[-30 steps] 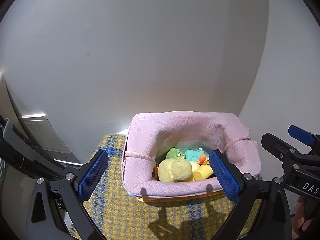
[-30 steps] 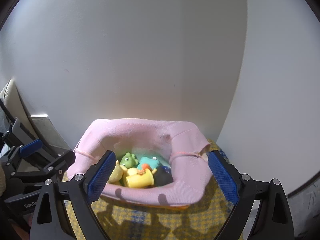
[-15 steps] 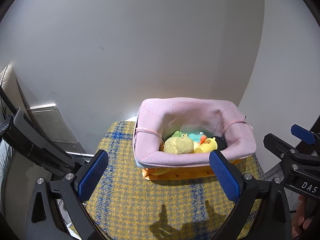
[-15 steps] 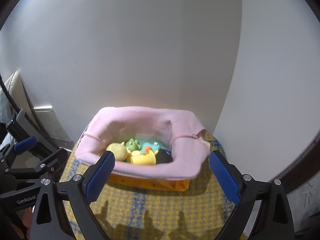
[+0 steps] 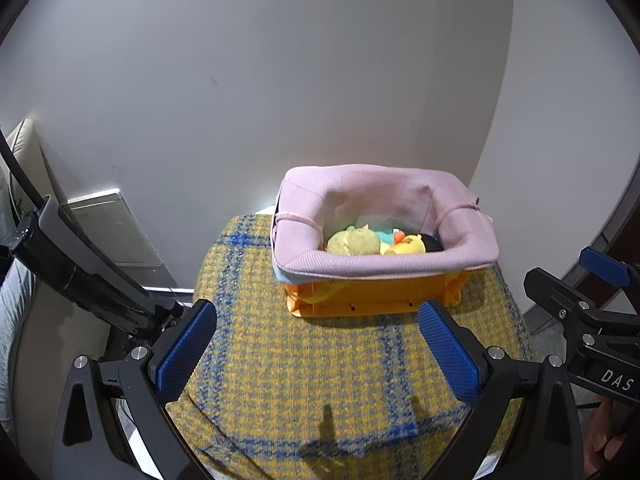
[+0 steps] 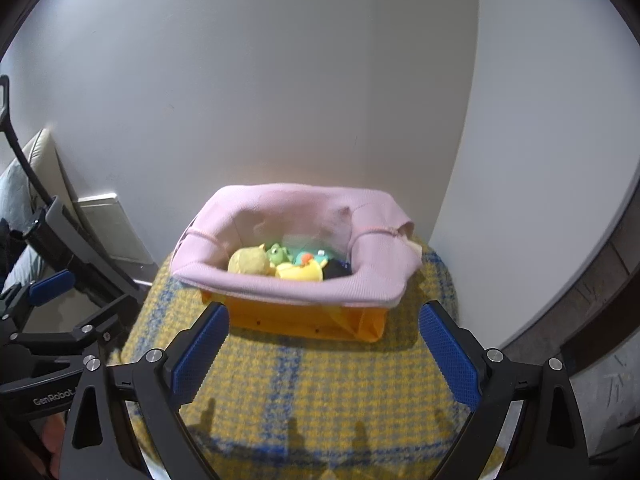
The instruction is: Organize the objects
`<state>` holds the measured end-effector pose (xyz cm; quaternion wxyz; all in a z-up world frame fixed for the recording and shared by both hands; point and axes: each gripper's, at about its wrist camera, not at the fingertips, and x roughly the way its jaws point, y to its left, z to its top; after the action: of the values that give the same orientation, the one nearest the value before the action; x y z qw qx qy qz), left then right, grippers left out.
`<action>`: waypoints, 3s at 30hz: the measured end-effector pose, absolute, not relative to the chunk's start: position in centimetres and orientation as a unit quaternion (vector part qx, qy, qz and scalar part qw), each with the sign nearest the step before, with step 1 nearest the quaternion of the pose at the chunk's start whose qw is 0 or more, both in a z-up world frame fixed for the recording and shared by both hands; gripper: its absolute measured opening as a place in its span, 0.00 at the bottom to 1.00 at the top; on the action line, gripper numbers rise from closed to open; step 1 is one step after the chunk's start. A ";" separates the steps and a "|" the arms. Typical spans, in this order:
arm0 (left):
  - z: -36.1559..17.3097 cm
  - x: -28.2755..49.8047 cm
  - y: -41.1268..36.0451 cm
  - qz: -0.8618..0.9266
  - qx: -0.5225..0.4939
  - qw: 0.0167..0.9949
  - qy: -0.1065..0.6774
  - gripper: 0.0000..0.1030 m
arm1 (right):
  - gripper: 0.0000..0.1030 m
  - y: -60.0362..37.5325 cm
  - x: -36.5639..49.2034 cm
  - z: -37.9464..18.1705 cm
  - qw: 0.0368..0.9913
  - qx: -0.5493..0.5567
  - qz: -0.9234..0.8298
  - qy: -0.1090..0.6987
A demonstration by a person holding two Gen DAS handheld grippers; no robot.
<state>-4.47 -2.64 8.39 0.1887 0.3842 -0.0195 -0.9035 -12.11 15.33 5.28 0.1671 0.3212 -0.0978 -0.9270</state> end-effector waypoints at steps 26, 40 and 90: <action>4.1 4.1 -1.1 -0.860 0.455 0.230 0.014 1.00 | 0.93 15.8 -3.7 -0.1 0.151 0.389 -0.901 -0.117; 1.6 5.4 -1.3 -0.841 0.490 0.228 0.024 1.00 | 0.93 15.2 -1.8 -2.1 0.151 0.412 -0.890 -0.120; 1.1 5.3 -1.1 -0.836 0.497 0.230 0.027 1.00 | 0.93 15.3 -1.9 -2.4 0.151 0.413 -0.889 -0.127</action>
<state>5.34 -1.11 1.14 0.2295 0.4973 0.0268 -0.8363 -1.94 15.27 -2.38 0.1507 0.4133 -0.1267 -0.8891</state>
